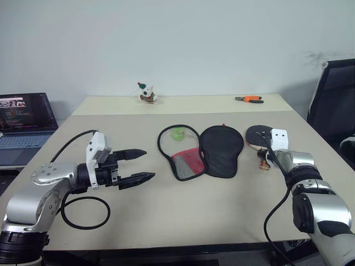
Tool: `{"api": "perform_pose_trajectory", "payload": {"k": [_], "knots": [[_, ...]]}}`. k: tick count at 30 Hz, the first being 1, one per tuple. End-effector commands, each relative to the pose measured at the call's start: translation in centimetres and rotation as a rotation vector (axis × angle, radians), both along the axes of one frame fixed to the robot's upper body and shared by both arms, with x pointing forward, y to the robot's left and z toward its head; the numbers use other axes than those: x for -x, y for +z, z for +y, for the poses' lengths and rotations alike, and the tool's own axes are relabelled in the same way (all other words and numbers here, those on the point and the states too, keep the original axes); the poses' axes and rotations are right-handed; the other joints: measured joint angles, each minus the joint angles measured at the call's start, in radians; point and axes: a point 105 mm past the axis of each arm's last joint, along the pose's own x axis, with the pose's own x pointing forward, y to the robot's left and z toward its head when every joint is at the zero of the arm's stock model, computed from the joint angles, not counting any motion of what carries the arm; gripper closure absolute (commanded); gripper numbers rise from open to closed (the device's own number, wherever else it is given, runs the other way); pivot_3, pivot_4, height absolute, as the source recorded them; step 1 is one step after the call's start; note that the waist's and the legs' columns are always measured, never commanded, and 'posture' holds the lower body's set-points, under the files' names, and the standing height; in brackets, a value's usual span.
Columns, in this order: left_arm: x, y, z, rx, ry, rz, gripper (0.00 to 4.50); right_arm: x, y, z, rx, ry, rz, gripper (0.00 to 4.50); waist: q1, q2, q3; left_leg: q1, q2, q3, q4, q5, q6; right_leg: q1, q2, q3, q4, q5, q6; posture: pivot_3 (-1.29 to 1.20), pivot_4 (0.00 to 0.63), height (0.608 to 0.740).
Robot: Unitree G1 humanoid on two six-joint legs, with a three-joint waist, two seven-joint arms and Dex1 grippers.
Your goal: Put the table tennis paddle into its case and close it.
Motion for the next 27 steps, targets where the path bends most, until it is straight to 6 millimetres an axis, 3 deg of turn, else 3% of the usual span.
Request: {"api": "perform_pose_trajectory", "payload": {"k": [1, 9, 14, 19, 27], "knots": [[0.4, 1.1, 0.2, -0.013, 0.007, -0.060, 0.00, -0.3, 0.8, -0.5, 0.000, -0.052, -0.045, 3.40, 0.000, 0.000, 0.000, 0.000, 0.000, 0.000, 0.000, 0.000, 0.000, 0.000, 0.000, 0.000, 0.000, 0.000, 0.000, 0.00, 0.150, 0.740], [0.5, 1.2, 0.5, -0.009, 0.031, -0.066, 0.00, -1.0, 4.7, -0.8, -0.021, -0.089, -0.159, 3.40, 0.004, 0.001, 0.000, -0.001, 0.000, 0.000, 0.000, 0.000, 0.000, 0.000, -0.001, 0.000, 0.000, 0.000, 0.001, 0.00, 0.150, 0.740], [0.7, 1.6, 0.8, -0.009, 0.032, -0.069, 0.00, -0.3, 7.9, 2.8, -0.090, 0.022, -0.206, 3.40, 0.001, 0.003, 0.001, -0.006, 0.001, 0.003, -0.002, 0.000, 0.000, -0.008, 0.000, 0.002, 0.001, 0.000, 0.000, 0.00, 0.150, 0.740], [0.3, 2.1, 1.0, -0.016, 0.035, -0.081, 0.00, 2.2, 7.8, 8.1, -0.201, 0.110, -0.176, 3.40, 0.003, 0.003, 0.001, -0.014, 0.005, 0.002, -0.001, 0.000, 0.000, -0.015, 0.000, 0.002, 0.000, 0.001, 0.000, 0.00, 0.150, 0.740], [-0.1, 2.1, 0.8, -0.017, 0.027, -0.086, 0.00, 4.7, 5.5, 13.3, -0.271, 0.163, -0.106, 3.40, 0.010, 0.003, 0.001, -0.018, -0.001, -0.003, 0.000, 0.000, 0.000, -0.016, 0.000, 0.001, 0.000, 0.001, 0.000, 0.00, 0.150, 0.740]]}}
